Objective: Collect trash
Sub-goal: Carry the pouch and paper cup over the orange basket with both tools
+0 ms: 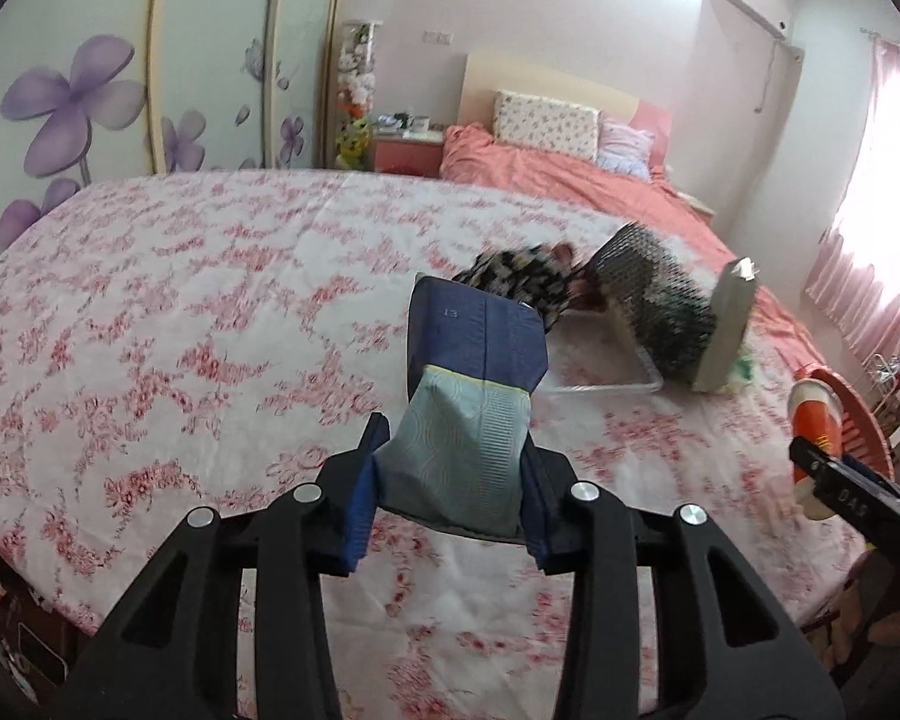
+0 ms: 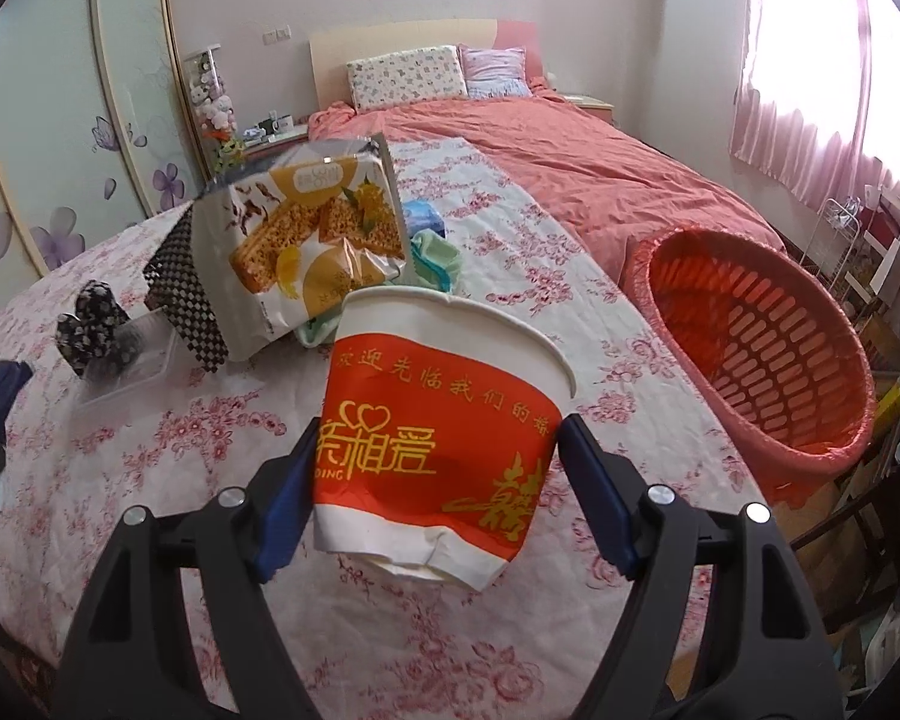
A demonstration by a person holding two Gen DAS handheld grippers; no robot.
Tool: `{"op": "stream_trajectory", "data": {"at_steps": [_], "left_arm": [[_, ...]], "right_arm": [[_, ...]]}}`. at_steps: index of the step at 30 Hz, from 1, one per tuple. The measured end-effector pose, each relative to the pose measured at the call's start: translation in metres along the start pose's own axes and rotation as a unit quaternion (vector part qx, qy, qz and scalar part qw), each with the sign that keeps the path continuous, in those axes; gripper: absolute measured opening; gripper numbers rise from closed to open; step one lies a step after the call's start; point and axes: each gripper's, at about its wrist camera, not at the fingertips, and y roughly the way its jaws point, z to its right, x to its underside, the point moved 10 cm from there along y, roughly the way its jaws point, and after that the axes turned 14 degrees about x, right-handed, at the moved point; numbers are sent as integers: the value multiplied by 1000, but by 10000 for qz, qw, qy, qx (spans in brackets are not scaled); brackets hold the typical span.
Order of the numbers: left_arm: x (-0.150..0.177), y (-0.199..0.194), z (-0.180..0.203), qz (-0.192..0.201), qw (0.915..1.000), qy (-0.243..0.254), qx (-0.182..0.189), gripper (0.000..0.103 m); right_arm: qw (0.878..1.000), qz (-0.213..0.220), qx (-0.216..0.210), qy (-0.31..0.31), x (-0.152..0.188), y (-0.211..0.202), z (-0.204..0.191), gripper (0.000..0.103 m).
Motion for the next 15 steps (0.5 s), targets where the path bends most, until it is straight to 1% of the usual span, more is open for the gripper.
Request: {"op": "stream_trajectory", "data": {"at_steps": [4, 7, 15], "left_arm": [[-14, -5, 26, 136, 9996, 209, 144, 40], [-19, -4, 44, 164, 9989, 315, 290, 40], [-31, 13, 114, 148, 9935, 594, 958, 40]], "right_arm": [[9999, 132, -24, 37, -6, -11, 10, 75], [9997, 248, -8, 66, -12, -18, 21, 75], [9986, 433, 139, 252, -27, -24, 59, 75]]}}
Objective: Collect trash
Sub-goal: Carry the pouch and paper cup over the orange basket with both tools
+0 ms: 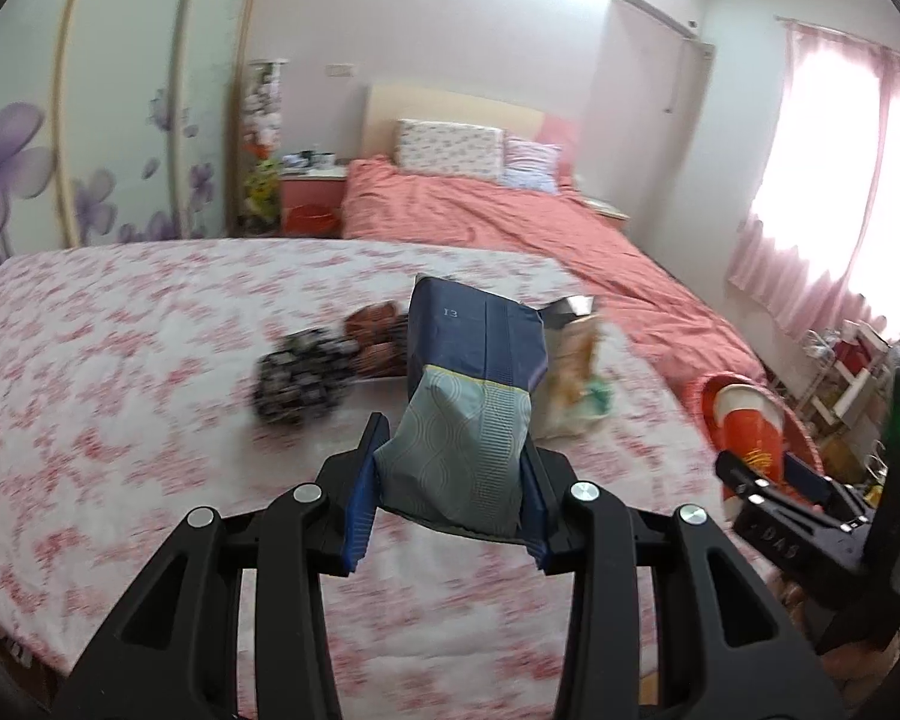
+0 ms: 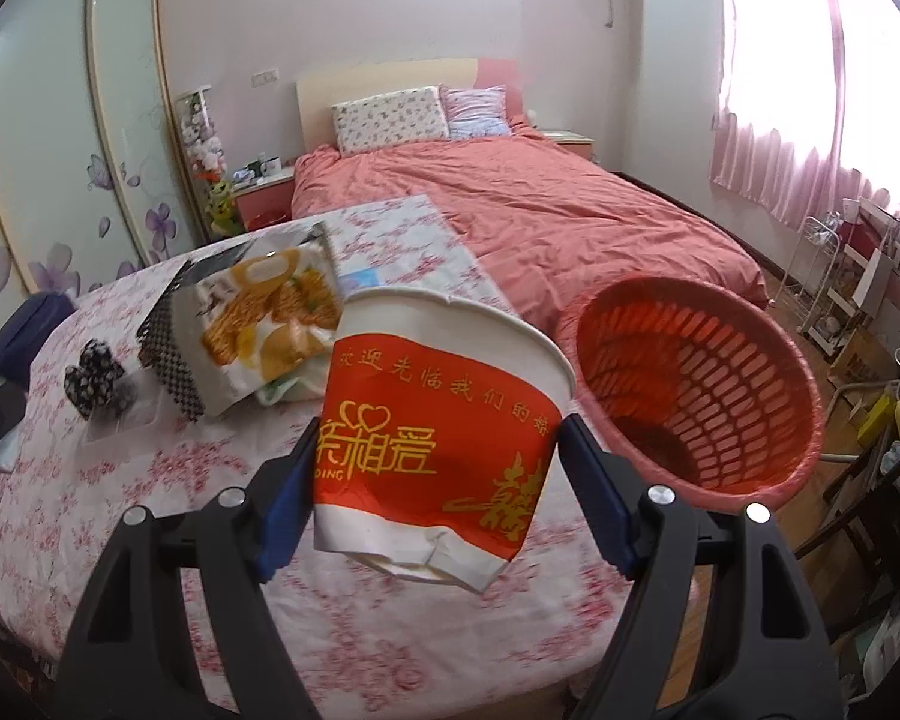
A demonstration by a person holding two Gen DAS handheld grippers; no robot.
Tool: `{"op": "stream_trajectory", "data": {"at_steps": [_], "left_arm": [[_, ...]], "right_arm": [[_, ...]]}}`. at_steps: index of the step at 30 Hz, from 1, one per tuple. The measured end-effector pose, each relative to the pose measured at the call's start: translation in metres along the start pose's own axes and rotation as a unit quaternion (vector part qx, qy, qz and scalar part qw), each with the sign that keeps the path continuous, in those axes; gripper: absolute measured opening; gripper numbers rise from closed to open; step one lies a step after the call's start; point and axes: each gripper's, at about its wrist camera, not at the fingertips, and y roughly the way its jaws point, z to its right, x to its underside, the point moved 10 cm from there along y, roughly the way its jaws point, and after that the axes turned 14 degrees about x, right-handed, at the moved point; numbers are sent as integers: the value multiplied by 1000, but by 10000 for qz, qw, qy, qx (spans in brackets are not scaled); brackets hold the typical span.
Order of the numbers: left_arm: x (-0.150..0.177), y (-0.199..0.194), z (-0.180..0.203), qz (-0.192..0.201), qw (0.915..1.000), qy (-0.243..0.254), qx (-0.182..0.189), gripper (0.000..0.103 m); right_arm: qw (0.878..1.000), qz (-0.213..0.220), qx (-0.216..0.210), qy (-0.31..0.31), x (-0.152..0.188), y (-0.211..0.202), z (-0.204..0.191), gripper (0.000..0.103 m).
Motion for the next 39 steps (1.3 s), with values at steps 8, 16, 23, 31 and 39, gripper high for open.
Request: {"op": "stream_trajectory", "data": {"at_steps": [8, 16, 23, 31, 39], "left_arm": [[-4, 44, 63, -179, 9971, 219, 701, 40], [2, 89, 120, -438, 9903, 392, 1260, 40], [9, 125, 174, -677, 9796, 594, 1799, 40], [21, 158, 216, -962, 9681, 821, 2162, 40], [33, 186, 240, -1240, 9604, 973, 2298, 40]], "right_arm": [[9989, 75, 349, 310, -11, 10, 54, 75], [9951, 110, 696, 689, -21, 25, 119, 75], [9911, 79, 946, 930, -23, 43, 168, 75], [9876, 65, 1081, 1138, -26, 65, 208, 75], [9860, 3, 1088, 1262, -26, 91, 228, 75]]}}
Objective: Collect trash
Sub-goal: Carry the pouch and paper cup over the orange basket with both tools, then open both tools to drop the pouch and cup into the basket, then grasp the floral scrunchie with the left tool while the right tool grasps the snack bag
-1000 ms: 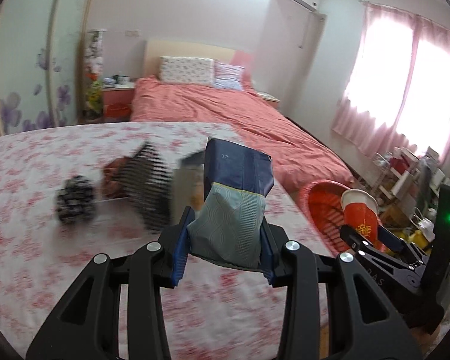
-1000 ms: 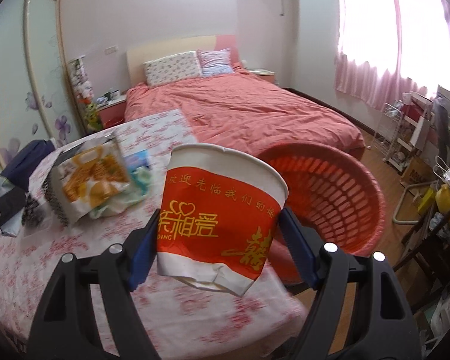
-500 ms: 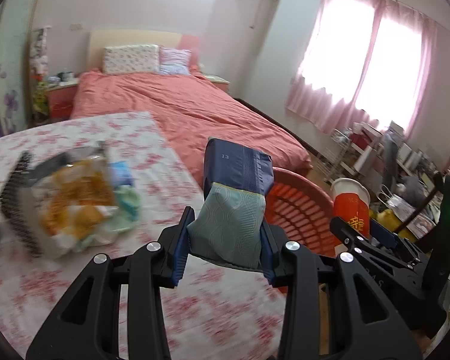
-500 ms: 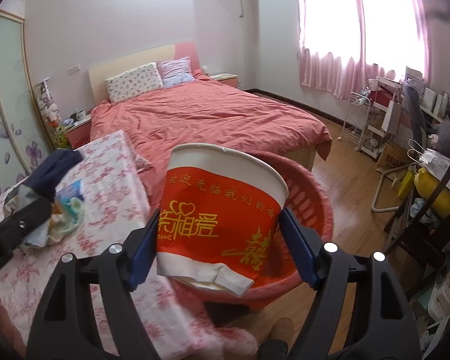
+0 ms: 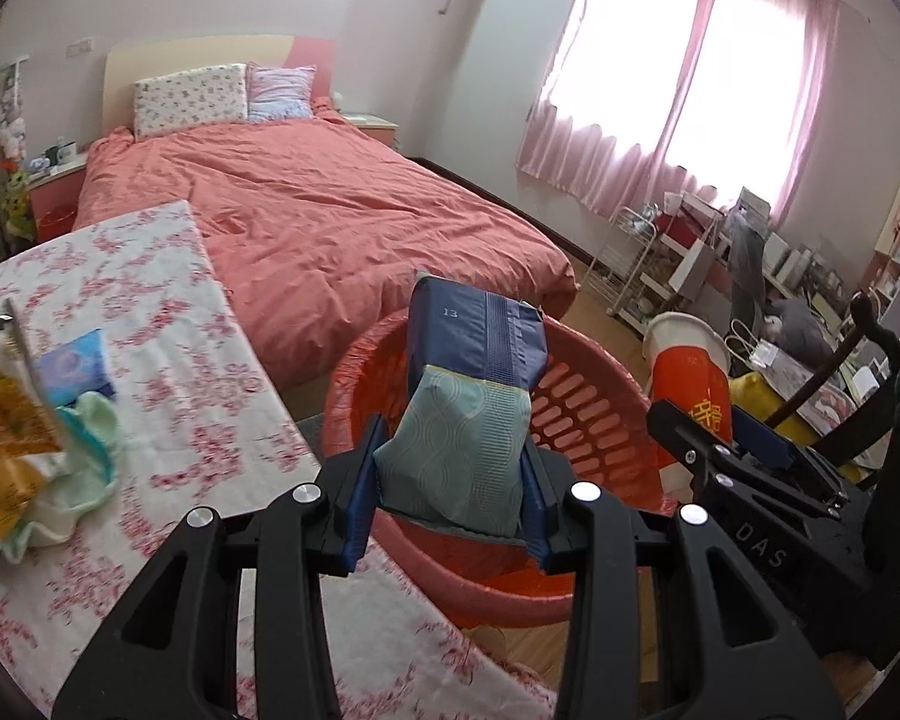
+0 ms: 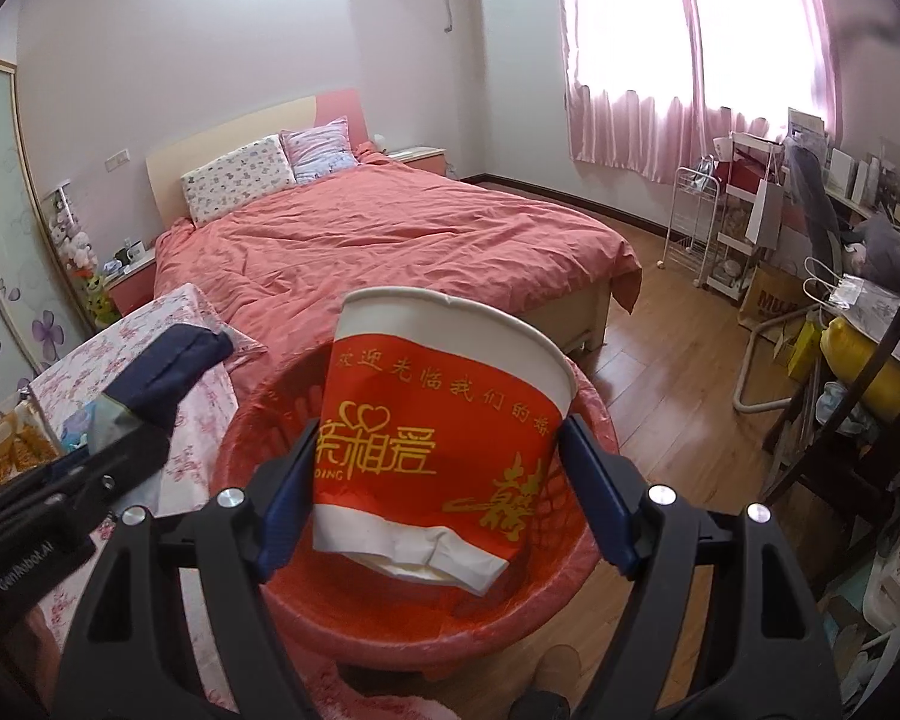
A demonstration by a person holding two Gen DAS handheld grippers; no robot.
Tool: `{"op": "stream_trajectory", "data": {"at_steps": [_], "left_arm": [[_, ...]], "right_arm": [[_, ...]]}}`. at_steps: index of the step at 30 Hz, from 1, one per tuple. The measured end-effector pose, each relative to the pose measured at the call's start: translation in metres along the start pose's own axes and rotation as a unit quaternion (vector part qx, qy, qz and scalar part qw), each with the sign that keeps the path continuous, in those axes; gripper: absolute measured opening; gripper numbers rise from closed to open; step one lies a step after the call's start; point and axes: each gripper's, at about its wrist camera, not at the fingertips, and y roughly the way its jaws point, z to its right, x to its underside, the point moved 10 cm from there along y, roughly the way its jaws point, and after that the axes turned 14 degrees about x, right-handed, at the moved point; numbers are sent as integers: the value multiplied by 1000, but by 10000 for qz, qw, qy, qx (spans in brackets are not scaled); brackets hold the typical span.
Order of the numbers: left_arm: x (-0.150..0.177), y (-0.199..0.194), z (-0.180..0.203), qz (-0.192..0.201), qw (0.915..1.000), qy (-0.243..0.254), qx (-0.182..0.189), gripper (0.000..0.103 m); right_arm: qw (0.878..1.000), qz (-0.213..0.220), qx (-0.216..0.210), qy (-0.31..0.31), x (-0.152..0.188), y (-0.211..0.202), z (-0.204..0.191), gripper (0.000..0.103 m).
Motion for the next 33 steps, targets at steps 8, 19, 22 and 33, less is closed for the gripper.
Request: {"op": "stream_trajectory", "data": {"at_steps": [8, 19, 22, 33], "left_arm": [[3, 22, 1, -227, 9997, -46, 36, 43], [12, 17, -10, -345, 9990, -226, -163, 56], [13, 3, -14, -273, 9989, -258, -277, 57], [24, -93, -62, 197, 9918, -295, -1230, 61]], "right_arm": [[9996, -100, -184, 185, -5, 20, 0, 77], [9993, -165, -59, 344, -3, 26, 13, 84], [9997, -100, 44, 236, -2, 18, 12, 84], [9984, 104, -371, -410, 9, -35, -57, 78]]}}
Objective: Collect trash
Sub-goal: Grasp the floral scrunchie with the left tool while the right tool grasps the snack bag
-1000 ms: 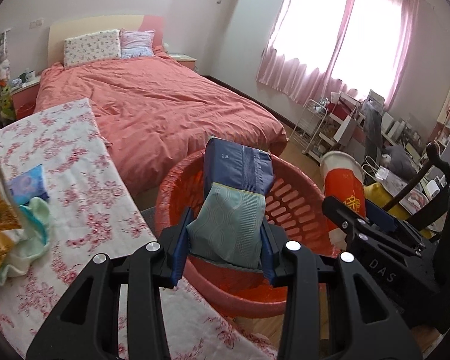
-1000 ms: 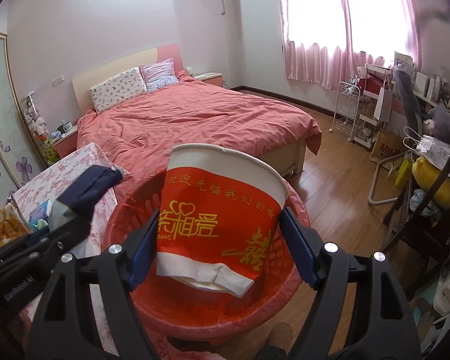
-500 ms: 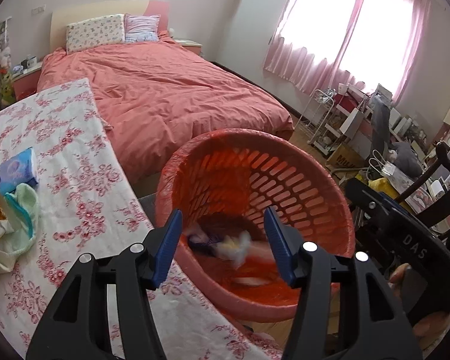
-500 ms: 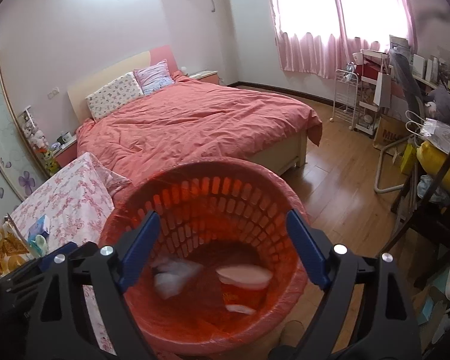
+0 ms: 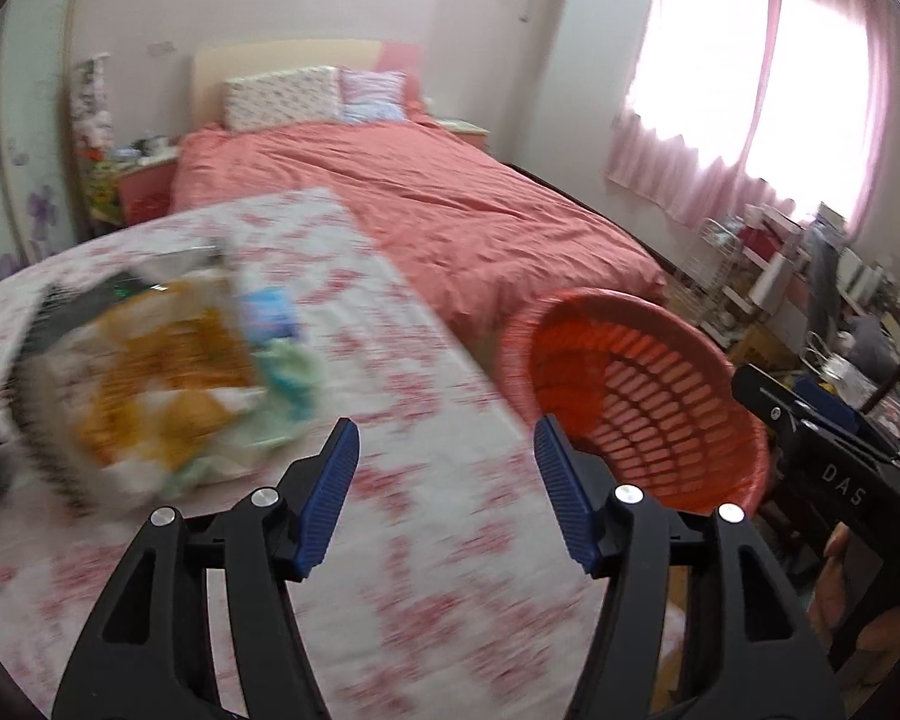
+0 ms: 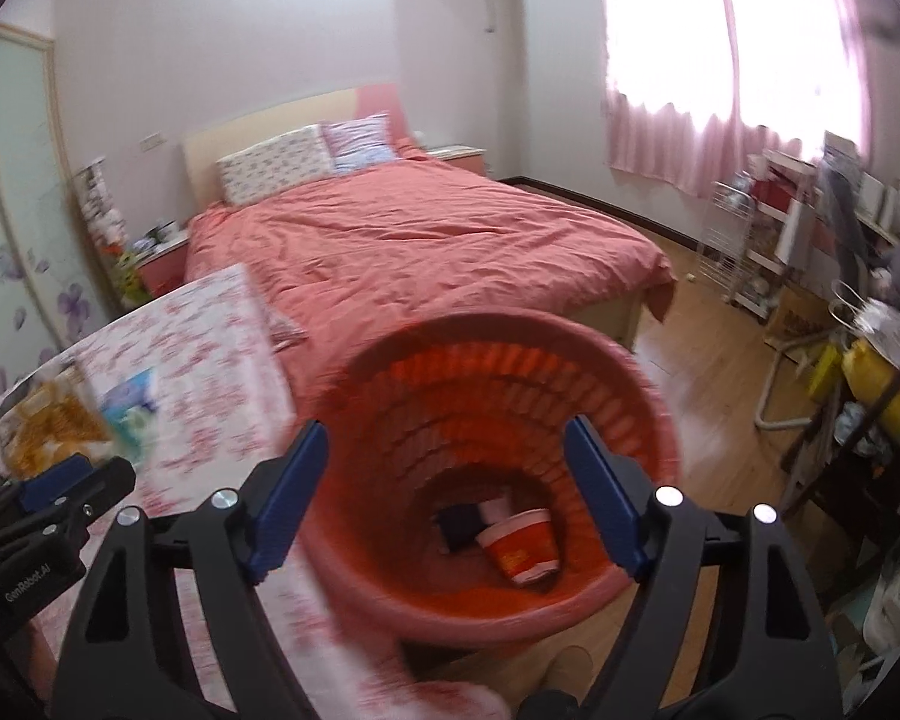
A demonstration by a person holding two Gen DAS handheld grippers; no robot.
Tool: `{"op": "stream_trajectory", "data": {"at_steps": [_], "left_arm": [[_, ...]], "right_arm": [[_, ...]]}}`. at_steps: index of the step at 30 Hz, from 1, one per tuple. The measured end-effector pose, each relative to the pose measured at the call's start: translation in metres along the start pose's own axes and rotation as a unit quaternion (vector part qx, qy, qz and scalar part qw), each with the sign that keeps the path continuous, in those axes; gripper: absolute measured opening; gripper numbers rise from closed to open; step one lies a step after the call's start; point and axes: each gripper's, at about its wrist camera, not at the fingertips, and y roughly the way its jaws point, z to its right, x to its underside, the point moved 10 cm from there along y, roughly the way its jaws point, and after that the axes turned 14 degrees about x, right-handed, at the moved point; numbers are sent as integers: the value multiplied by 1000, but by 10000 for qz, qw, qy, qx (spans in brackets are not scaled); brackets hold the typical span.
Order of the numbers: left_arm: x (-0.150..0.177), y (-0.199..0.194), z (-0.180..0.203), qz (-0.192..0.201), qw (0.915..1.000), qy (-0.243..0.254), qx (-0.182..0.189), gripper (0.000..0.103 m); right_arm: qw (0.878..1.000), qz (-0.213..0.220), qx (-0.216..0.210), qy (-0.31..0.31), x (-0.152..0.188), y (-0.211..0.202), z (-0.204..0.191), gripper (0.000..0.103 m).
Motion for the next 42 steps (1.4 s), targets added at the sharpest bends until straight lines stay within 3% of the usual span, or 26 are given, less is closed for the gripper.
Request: {"op": "stream_trajectory", "data": {"at_steps": [8, 14, 20, 26, 34, 35, 38, 42], "left_arm": [[17, -62, -78, 303, 9955, -510, -745, 61], [33, -110, -143, 519, 9847, -939, -1375, 61], [47, -143, -189, 647, 9730, -1335, -1770, 61], [59, -165, -222, 739, 9653, -1613, -1918, 61], [72, -175, -238, 751, 9621, -1809, -1900, 61], [73, -175, -238, 748, 9620, -1820, -1891, 61], [72, -176, -237, 766, 9623, -1835, -1857, 61], [68, -174, -238, 796, 9638, -1810, -1790, 61]], "right_arm": [[9948, -25, -760, -675, 23, -40, -108, 75], [9851, -37, -1381, -1027, 40, -73, -185, 71], [9761, 47, -1832, -1172, 47, -104, -250, 70], [9769, 21, -1786, -1171, 49, -106, -296, 70], [9885, -61, -1179, -946, 43, -83, -315, 70], [9890, -66, -1129, -951, 43, -80, -315, 65], [9885, -183, -1044, -1082, 50, -72, -313, 32], [9875, -221, -1161, -1042, 57, -71, -300, 13]]}}
